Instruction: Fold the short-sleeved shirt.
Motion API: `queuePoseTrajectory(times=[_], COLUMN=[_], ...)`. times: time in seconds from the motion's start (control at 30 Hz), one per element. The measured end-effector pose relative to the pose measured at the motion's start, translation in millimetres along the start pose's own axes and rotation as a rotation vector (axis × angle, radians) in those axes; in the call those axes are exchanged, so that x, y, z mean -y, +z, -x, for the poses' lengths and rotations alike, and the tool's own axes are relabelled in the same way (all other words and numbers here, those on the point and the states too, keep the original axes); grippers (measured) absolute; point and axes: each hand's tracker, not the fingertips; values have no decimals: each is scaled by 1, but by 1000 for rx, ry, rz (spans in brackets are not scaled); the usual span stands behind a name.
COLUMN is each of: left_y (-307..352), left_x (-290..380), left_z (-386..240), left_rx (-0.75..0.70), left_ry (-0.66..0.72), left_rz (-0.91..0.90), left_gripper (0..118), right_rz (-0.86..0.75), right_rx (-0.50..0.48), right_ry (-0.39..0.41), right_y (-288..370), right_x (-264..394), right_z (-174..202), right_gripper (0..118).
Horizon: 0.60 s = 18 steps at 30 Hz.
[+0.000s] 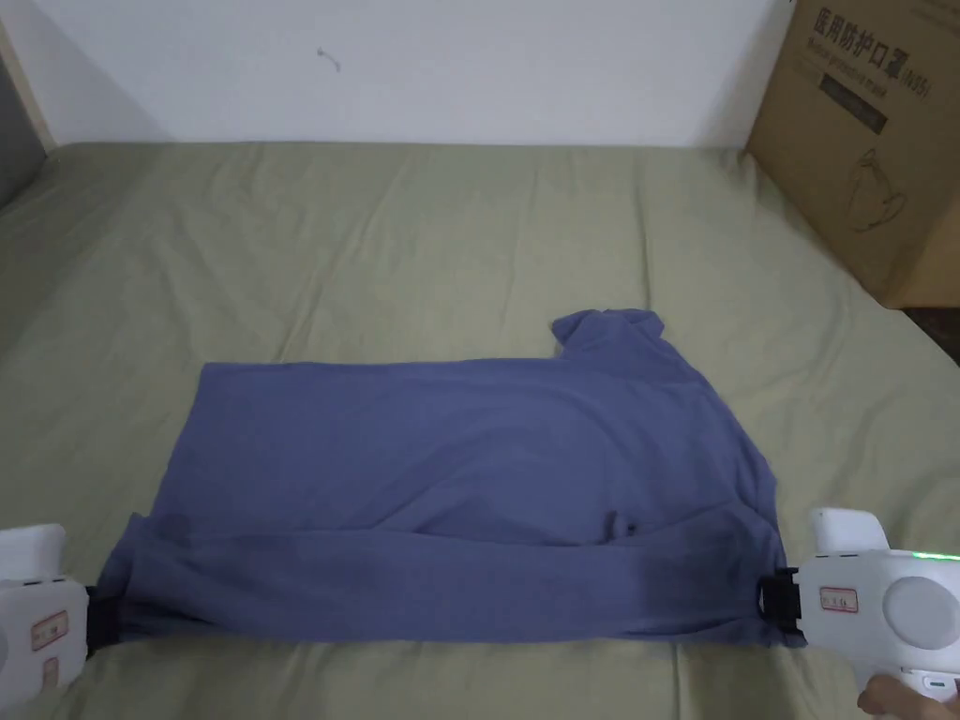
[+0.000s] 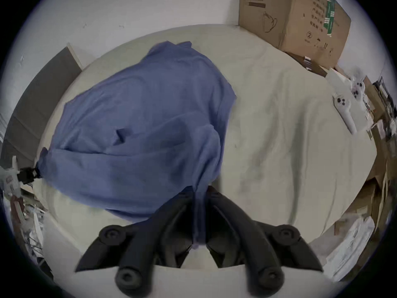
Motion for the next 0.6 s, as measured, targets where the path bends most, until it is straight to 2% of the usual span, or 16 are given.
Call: queuePoseTrajectory(times=[0.37,0.6], left_y=[45,26], left_x=[8,58], left_z=[17,22], left_rx=[38,-16], left_ry=[-39,-105], left_rz=[-28,108], left_gripper=[3,3], right_rz=[-50,74], right_rx=[-26,-21], right_ry=[-69,-64], right_y=[51,35], right_x=[10,65], right_z=[-23,-21], right_gripper=[8,8])
